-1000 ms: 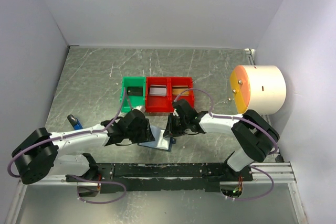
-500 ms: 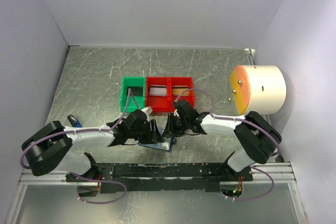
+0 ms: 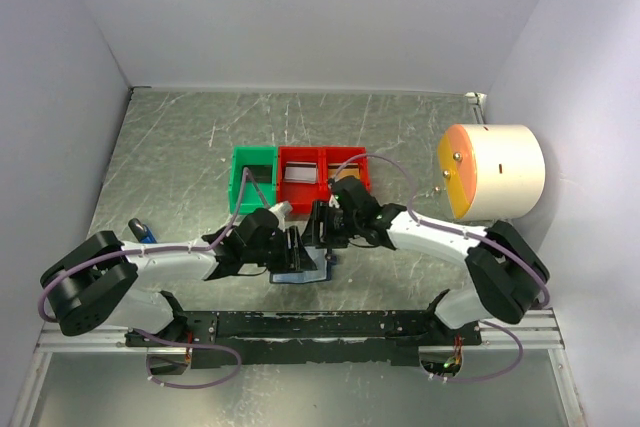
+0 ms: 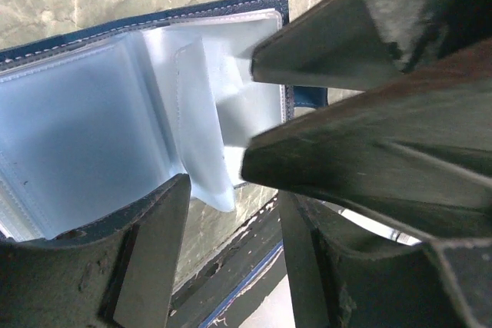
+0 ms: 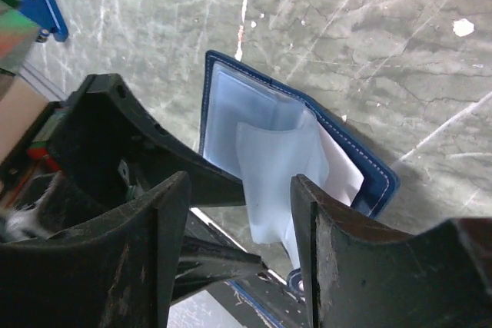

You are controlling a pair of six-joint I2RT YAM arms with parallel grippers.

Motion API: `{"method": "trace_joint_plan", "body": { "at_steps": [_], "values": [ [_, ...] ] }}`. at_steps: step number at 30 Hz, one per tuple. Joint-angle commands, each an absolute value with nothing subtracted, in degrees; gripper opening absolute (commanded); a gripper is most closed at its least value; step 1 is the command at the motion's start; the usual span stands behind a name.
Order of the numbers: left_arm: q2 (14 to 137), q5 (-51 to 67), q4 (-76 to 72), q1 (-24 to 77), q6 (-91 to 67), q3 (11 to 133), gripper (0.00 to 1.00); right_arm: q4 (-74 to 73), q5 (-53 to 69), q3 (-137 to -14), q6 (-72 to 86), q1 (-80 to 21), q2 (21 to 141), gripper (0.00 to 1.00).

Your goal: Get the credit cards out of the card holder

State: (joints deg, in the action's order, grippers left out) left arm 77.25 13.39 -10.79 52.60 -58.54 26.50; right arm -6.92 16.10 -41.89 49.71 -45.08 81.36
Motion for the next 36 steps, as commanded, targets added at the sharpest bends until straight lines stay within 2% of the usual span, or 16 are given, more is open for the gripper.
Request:
{"method": "trace_joint_plan", "body": {
  "at_steps": [1, 4, 8, 11, 15, 19, 27, 36],
  "values": [
    [75.89, 14.69, -13.21, 52.65, -58.64, 26.09, 0.61, -8.37, 17.80, -43.01, 47.82, -45.74, 85.86, 0.55],
    [74.99, 14.41, -12.40, 52.74, -58.41, 26.00, 0.61, -11.45, 15.63, -43.55, 46.17, -45.96, 87.67, 0.51],
    [72.88, 12.79, -8.67, 52.74, -57.71, 26.24, 0.61, -13.58, 12.92, -42.79, 44.59, -45.89, 87.18, 0.36],
    [69.21, 8.27, -3.12, 52.82, -57.77, 26.33, 0.64, -13.40, 11.45, -41.33, 44.77, -45.58, 86.44, 0.30],
    [63.91, 0.99, 6.58, 52.78, -57.79, 27.01, 0.70, -10.05, 12.45, -38.42, 46.13, -45.50, 85.55, 0.29],
    [64.51, 0.00, 10.71, 52.56, -56.38, 28.12, 0.71, -7.83, 13.36, -36.73, 47.00, -45.41, 85.42, 0.29],
    [70.23, 1.24, 9.21, 52.56, -56.26, 29.26, 0.69, -7.43, 13.92, -36.58, 47.10, -45.44, 85.91, 0.29],
    [68.42, 2.67, 5.82, 52.60, -57.05, 28.77, 0.64, -7.12, 14.35, -36.38, 47.37, -45.40, 86.42, 0.29]
  ]
}}
